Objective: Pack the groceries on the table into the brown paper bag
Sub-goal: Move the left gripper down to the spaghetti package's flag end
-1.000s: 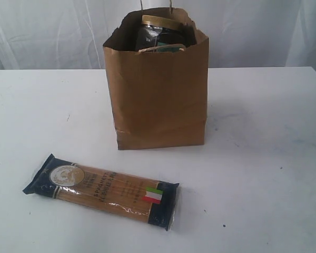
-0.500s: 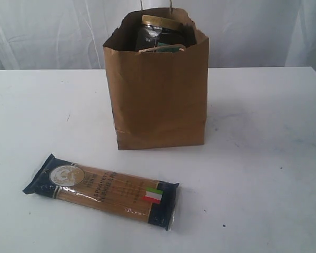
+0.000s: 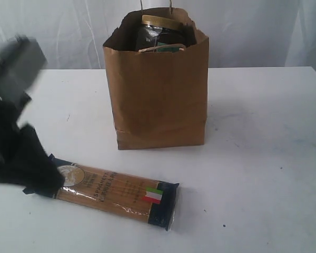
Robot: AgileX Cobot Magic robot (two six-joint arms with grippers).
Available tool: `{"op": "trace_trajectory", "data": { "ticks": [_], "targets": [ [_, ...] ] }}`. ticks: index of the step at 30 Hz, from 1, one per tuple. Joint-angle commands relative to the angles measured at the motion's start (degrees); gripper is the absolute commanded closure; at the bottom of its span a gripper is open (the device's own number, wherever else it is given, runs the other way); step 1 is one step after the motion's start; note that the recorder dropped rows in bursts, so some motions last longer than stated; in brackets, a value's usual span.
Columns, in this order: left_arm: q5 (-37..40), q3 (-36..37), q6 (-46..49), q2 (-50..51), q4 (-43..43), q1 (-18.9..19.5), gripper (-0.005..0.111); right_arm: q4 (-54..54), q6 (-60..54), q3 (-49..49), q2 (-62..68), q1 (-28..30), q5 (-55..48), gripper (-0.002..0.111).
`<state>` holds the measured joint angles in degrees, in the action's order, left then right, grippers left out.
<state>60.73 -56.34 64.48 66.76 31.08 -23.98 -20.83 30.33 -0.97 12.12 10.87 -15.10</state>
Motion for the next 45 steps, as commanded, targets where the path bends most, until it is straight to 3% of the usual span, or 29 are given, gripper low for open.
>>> {"op": "trace_trajectory", "data": {
  "ticks": [1,4,7,9,13,14,17,26,28,29,31,35,41,45],
  "targets": [
    [-10.92,5.74,1.41,2.0,-21.73,-12.68,0.107,-0.14,-0.61,0.18,0.02,0.2,0.38,0.108],
    [-19.97,8.26,5.46,3.2,-21.99,-16.12,0.106,-0.14,-0.61,0.18,0.02,0.2,0.38,0.108],
    [-23.92,9.13,13.66,4.38,-17.64,-16.66,0.091,-0.14,-0.61,0.18,0.02,0.2,0.38,0.108],
    [-23.8,9.26,16.44,4.92,-15.19,-16.66,0.073,-0.14,-0.61,0.18,0.02,0.2,0.38,0.108],
    [-25.78,9.41,16.29,5.21,-11.72,-16.66,0.008,-0.14,-0.61,0.18,0.02,0.2,0.38,0.108],
    [-27.55,9.54,16.06,5.21,-11.19,-16.66,0.002,-0.14,-0.61,0.18,0.02,0.2,0.38,0.108],
    [-30.33,9.54,16.19,5.21,-9.54,-16.66,0.002,-0.14,-0.61,0.18,0.02,0.2,0.38,0.108],
    [-27.88,9.54,16.71,8.24,0.21,-16.66,0.002,-0.14,-0.61,0.18,0.02,0.2,0.38,0.108],
    [-32.95,9.54,16.71,9.88,0.21,-16.66,0.002,-0.14,-0.61,0.18,0.02,0.2,0.38,0.108],
    [-41.3,9.54,16.71,11.63,0.21,-16.66,0.002,-0.14,-0.61,0.18,0.02,0.2,0.38,0.108],
    [-47.46,8.85,16.82,14.29,0.27,-16.66,0.002,-0.14,-0.61,0.18,0.02,0.2,0.38,0.108],
    [-41.31,7.61,22.8,21.13,0.1,-16.66,0.002,-0.14,-0.61,0.18,0.02,0.2,0.38,0.108],
    [-46.24,7.39,25.69,28.16,0.21,-16.66,0.002,-0.14,-0.61,0.18,0.02,0.2,0.38,0.108],
    [-45.81,2.44,25.57,30.72,0.21,-16.66,0.002,-0.14,-0.61,0.18,0.02,0.2,0.38,0.108]
  ]
}}
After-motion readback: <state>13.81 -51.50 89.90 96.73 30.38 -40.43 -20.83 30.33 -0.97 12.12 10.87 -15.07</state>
